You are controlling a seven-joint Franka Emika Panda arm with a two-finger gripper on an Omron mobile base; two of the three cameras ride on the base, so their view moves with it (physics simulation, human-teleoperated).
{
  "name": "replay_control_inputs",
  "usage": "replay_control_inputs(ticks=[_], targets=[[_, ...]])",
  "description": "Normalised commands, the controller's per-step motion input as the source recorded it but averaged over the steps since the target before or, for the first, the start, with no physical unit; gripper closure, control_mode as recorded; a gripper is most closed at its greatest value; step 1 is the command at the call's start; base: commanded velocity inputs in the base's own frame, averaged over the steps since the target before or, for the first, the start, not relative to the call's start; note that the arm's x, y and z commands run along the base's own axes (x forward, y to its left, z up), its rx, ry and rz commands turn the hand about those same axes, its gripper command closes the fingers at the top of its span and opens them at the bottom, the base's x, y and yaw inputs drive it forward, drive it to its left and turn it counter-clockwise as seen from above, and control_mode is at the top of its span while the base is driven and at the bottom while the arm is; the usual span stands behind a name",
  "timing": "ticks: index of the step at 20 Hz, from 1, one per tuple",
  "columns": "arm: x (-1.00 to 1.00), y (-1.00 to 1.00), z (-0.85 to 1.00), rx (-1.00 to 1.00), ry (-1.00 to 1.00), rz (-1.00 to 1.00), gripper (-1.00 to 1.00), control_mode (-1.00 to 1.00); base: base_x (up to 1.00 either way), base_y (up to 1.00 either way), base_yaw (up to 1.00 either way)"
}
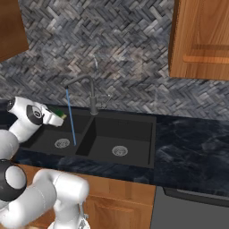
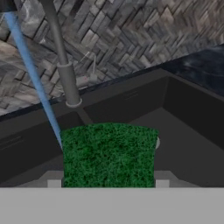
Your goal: Soak the sponge with water for a few seconds and then drop it inside the sink.
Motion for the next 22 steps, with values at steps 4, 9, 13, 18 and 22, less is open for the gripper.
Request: replay_control_inputs(ticks=[4, 9, 13, 18, 22], targets=[[0.30, 0.00, -0.29, 0.00, 0.01, -0.02, 1.00, -1.00, 0.00, 0.00, 0.00], [0.31, 0.00, -0.30, 0.00, 0.00, -0.02, 1.00, -1.00, 0.00, 0.00, 0.00], [0.14, 0.02, -0.19, -0.01, 0.00, -0.03, 1.00, -1.00, 0.00, 0.00, 0.00], [0.13, 0.06, -0.13, -0.04, -0.01, -0.03, 1.00, -1.00, 0.00, 0.00, 0.00], [0.12, 0.00, -0.05, -0.08, 0.00, -0.02, 1.00, -1.00, 0.00, 0.00, 0.00]])
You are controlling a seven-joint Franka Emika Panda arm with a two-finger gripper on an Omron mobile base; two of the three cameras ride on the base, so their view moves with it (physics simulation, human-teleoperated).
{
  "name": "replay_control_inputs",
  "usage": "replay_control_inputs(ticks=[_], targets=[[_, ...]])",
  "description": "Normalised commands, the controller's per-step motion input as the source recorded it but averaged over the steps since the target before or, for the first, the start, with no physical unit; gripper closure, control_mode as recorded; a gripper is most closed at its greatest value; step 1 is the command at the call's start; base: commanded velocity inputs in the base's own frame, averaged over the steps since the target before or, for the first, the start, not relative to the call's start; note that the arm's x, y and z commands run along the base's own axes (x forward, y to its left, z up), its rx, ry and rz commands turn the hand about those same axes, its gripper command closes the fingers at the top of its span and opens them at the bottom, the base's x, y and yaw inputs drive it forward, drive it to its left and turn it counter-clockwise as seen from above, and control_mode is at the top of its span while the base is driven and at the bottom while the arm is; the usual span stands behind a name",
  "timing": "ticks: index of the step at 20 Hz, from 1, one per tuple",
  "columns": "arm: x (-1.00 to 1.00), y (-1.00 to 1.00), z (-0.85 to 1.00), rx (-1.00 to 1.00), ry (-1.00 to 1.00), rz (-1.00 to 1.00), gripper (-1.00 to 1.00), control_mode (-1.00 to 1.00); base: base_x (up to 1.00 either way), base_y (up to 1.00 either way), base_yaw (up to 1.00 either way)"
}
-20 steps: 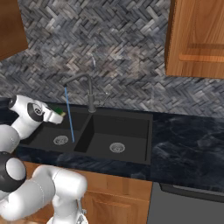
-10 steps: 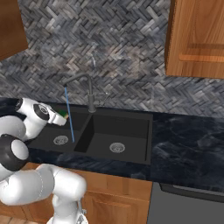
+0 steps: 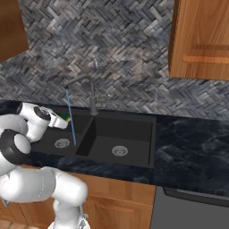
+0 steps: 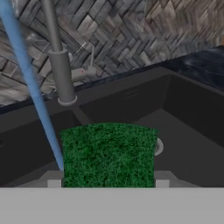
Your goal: Soak the sponge with water for a few seconds and then drop it inside the sink.
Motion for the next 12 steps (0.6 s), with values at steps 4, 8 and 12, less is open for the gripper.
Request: replay_control_inputs(ticks=[4, 8, 12], targets=[[0.16, 0.00, 0.00, -0.07, 0.01, -0.01, 1.00, -1.00, 0.00, 0.00, 0.00], [0.18, 0.00, 0.00, -0.07, 0.02, -0.01, 1.00, -1.00, 0.00, 0.00, 0.00], [0.20, 0.00, 0.00, -0.07, 0.06, 0.00, 1.00, -1.00, 0.00, 0.00, 0.00]])
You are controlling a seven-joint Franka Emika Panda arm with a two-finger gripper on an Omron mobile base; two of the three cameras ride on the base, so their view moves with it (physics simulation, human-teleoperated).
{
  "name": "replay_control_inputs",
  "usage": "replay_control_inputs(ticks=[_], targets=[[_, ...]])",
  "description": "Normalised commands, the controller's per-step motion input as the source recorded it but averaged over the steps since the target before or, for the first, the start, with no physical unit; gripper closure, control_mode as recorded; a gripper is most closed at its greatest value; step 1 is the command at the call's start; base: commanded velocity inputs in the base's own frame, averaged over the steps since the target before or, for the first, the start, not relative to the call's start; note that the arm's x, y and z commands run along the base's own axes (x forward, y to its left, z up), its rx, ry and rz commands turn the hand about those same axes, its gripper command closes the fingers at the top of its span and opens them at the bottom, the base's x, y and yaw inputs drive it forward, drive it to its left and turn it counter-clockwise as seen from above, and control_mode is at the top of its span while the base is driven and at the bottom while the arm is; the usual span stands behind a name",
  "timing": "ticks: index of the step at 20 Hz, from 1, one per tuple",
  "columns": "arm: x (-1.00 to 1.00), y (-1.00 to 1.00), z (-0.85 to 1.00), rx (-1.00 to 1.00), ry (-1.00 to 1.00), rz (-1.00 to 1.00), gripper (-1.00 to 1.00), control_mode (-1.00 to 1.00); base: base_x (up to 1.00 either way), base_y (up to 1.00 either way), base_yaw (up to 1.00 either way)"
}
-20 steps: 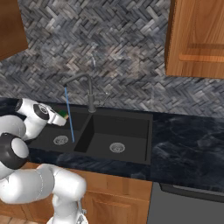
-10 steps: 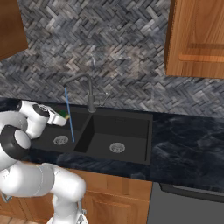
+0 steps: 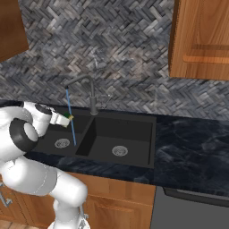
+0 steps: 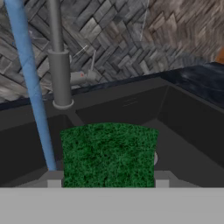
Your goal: Soak the sponge with water for a few seconds and then drop it inside the sink.
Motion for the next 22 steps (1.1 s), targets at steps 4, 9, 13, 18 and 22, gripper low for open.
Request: replay_control_inputs(ticks=[4, 9, 13, 18, 22], targets=[[0.13, 0.00, -0.06, -0.06, 0.07, 0.00, 1.00, -1.00, 0.00, 0.00, 0.00], [0.12, 0.00, -0.10, -0.05, 0.06, 0.00, 1.00, -1.00, 0.00, 0.00, 0.00], [0.20, 0.00, -0.12, -0.06, 0.03, 0.00, 1.00, -1.00, 0.00, 0.00, 0.00], [0.25, 0.02, -0.13, -0.08, 0.01, 0.00, 1.00, -1.00, 0.00, 0.00, 0.00], [0.26, 0.05, -0.10, -0.08, 0.01, 0.00, 1.00, -1.00, 0.00, 0.00, 0.00]])
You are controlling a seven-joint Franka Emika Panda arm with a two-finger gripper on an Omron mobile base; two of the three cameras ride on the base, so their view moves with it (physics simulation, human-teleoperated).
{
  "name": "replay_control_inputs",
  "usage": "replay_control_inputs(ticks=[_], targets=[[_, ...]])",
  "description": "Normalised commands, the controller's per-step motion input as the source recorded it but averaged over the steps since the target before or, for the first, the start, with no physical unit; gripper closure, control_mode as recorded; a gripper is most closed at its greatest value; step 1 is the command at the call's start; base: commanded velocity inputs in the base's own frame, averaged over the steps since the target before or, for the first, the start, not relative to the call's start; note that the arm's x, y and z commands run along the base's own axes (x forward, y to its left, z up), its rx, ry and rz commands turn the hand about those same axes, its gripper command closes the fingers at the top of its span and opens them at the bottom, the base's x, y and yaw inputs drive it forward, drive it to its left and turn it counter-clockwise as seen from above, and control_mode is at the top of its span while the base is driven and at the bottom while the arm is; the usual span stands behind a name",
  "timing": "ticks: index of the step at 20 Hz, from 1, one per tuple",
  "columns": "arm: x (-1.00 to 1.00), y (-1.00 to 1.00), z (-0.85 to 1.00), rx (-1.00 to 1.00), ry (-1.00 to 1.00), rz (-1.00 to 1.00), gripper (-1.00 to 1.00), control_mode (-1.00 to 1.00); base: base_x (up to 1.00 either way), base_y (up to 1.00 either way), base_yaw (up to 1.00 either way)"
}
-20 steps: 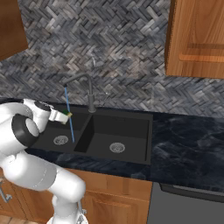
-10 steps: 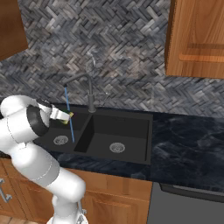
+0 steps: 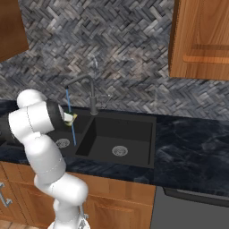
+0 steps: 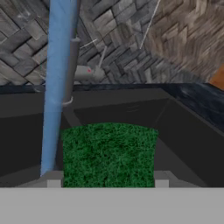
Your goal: Soak the sponge with water for a few seconds and then drop it inside the sink.
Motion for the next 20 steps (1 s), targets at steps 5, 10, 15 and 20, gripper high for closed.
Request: replay_control_inputs(ticks=[5, 10, 15, 20], targets=[[0.19, 0.25, -0.14, -0.06, 0.00, 0.00, 1.00, -1.00, 0.00, 0.00, 0.00], [0.10, 0.16, -0.10, -0.01, 0.00, 0.00, 1.00, -1.00, 0.00, 0.00, 0.00], [0.04, 0.01, -0.07, 0.00, -0.07, 0.00, 1.00, -1.00, 0.00, 0.00, 0.00], [0.01, 0.00, 0.00, 0.00, -0.22, 0.00, 1.00, -1.00, 0.00, 0.00, 0.00]])
